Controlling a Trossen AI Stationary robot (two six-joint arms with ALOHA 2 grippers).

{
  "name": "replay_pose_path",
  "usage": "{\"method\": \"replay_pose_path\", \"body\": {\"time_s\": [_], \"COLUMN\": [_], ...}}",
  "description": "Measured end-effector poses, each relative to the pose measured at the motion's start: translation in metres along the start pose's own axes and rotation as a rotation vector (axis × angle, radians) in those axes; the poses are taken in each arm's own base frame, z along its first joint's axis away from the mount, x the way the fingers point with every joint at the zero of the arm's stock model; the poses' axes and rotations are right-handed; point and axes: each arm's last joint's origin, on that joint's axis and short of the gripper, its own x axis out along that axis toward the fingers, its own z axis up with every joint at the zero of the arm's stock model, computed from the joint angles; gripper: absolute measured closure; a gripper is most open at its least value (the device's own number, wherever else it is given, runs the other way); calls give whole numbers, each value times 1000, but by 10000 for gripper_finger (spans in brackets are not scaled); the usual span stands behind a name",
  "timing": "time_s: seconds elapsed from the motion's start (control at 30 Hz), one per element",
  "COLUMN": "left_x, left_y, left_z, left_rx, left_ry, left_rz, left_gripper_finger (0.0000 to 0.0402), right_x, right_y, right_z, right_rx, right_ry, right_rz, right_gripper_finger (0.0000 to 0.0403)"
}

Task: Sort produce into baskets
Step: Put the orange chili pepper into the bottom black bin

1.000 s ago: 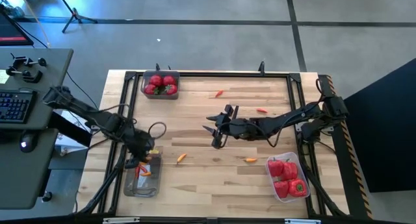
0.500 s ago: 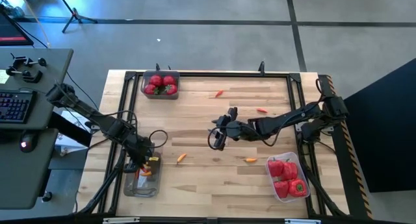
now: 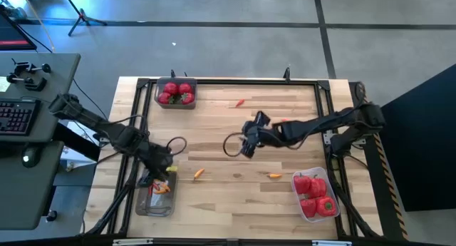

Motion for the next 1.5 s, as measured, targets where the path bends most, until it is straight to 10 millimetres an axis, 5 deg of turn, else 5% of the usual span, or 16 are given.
{"method": "replay_pose_path", "body": {"time_s": [0.3, 0.6, 0.9, 1.37, 1.5], "left_x": [2, -5, 4, 15, 12], "left_y": [45, 73, 98, 125, 126], "left_z": [16, 38, 54, 55, 57], "left_rx": [69, 8, 0, -57, -52], "left_ry": [-235, -465, -554, -523, -553], "left_rz": [45, 127, 258, 312, 321], "left_gripper_finger": [396, 401, 401, 401, 401], "right_x": [6, 3, 17, 29, 31], "right_y": [-48, -100, -161, -193, -193], "right_z": [-9, -30, -60, -97, -100], "right_rx": [47, 76, 61, 83, 80], "right_ry": [342, 677, 811, 818, 801], "right_rz": [46, -128, -139, -91, -78], "right_gripper_finger": [182, 182, 183, 185, 215]}}
